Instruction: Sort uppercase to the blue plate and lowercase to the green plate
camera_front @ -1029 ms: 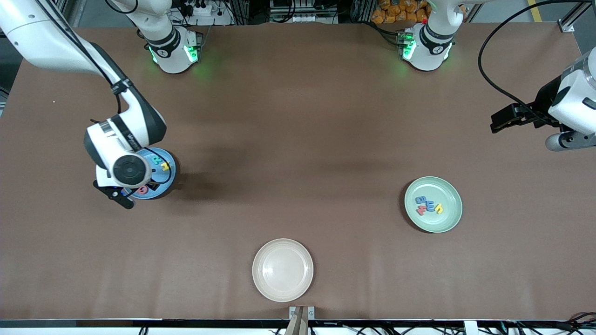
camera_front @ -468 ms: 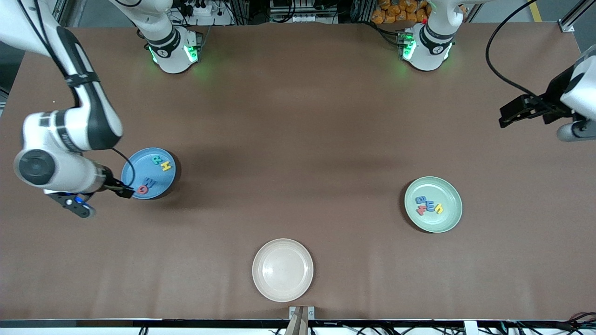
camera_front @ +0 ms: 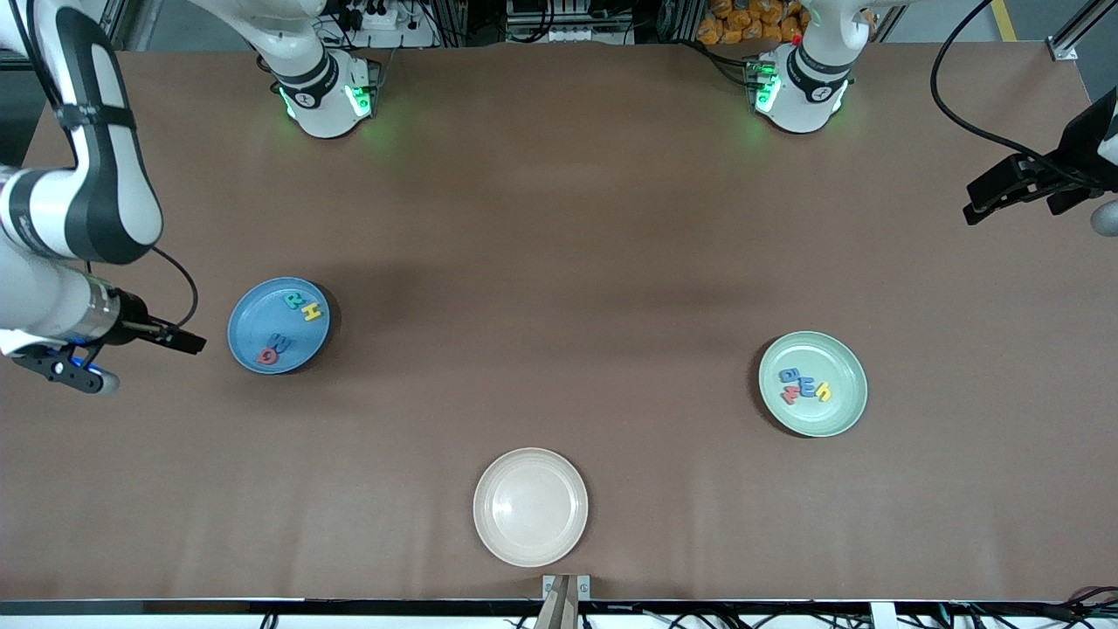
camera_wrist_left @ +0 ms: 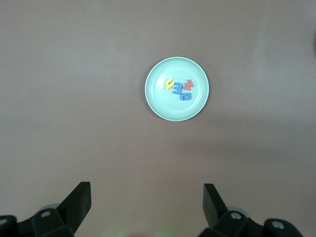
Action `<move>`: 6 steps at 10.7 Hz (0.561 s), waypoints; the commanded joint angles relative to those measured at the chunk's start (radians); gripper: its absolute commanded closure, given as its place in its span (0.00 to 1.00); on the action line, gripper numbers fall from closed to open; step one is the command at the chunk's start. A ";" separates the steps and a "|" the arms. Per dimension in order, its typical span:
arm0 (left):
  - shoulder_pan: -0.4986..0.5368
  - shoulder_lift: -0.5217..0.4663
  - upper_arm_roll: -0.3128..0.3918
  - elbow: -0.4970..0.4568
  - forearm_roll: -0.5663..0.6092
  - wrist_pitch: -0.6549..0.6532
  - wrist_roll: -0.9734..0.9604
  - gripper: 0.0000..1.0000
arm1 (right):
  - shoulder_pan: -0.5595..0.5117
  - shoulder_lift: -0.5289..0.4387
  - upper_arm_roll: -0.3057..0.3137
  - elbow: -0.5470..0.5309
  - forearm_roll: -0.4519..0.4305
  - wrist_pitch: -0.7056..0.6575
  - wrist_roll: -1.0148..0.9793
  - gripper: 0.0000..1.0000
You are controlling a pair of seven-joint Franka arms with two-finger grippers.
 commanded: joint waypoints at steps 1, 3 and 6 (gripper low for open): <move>0.011 -0.025 -0.008 -0.038 0.001 0.009 0.007 0.00 | 0.115 -0.155 -0.098 -0.128 0.043 0.015 -0.088 0.00; 0.020 -0.025 -0.008 -0.037 -0.005 -0.002 0.007 0.00 | 0.129 -0.209 -0.143 -0.139 0.043 -0.020 -0.213 0.00; 0.030 -0.025 -0.008 -0.029 -0.005 -0.006 0.007 0.00 | 0.133 -0.223 -0.192 0.016 0.043 -0.167 -0.309 0.00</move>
